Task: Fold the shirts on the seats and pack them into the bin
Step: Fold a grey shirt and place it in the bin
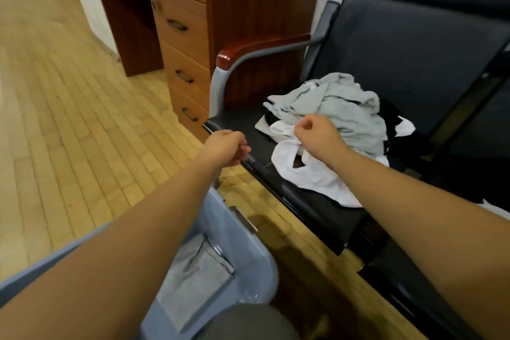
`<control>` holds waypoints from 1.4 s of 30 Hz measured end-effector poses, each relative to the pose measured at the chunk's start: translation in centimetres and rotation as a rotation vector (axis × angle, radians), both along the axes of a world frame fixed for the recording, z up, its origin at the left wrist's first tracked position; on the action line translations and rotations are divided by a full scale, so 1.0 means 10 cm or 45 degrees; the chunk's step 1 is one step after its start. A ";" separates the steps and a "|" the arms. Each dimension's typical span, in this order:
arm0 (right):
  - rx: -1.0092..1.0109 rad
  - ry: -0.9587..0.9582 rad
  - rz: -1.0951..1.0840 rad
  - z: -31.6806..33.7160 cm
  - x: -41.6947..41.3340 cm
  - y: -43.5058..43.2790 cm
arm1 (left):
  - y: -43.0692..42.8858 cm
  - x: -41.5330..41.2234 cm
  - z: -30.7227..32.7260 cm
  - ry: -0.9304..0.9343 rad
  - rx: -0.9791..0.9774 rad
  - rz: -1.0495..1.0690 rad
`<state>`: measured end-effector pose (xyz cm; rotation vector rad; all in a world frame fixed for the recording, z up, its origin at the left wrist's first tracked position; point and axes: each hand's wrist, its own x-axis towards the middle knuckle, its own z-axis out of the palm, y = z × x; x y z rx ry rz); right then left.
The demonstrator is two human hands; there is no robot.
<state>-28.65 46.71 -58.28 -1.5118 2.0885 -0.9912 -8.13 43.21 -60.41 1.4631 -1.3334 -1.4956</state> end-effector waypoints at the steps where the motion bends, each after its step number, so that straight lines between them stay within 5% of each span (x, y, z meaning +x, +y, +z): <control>1: 0.009 0.048 -0.028 0.00 -0.17 0.07 | 0.02 -0.18 0.03 -0.006 -0.013 -0.036; 10: 0.235 0.396 -0.136 -0.31 -1.18 0.43 | 0.09 -1.41 0.01 -0.390 -0.358 -0.391; 15: 0.168 0.262 -0.198 -0.49 -1.17 0.49 | 0.15 -1.66 -0.17 -0.606 -0.348 -0.626; 23: 0.118 0.063 -0.137 -0.24 -1.26 0.57 | 0.24 -1.69 -0.35 -0.638 -0.467 -0.605; 27: 0.189 0.241 -0.130 -0.20 -1.47 0.96 | 0.49 -1.85 -0.26 -0.866 -0.839 -0.549; 29: 0.253 0.293 -0.215 -0.17 -1.67 1.24 | 0.67 -2.03 -0.12 -0.735 -0.985 -0.661; 32: 0.384 0.363 -0.353 -0.16 -1.97 1.73 | 1.01 -2.41 0.02 -0.578 -0.869 -0.980; 36: 0.644 0.429 -0.395 -0.39 -2.22 2.44 | 1.44 -2.85 -0.05 -0.692 -0.743 -1.345; 42: 0.395 0.241 -0.440 -0.64 -2.25 2.91 | 1.79 -3.07 -0.35 -0.823 -0.874 -1.362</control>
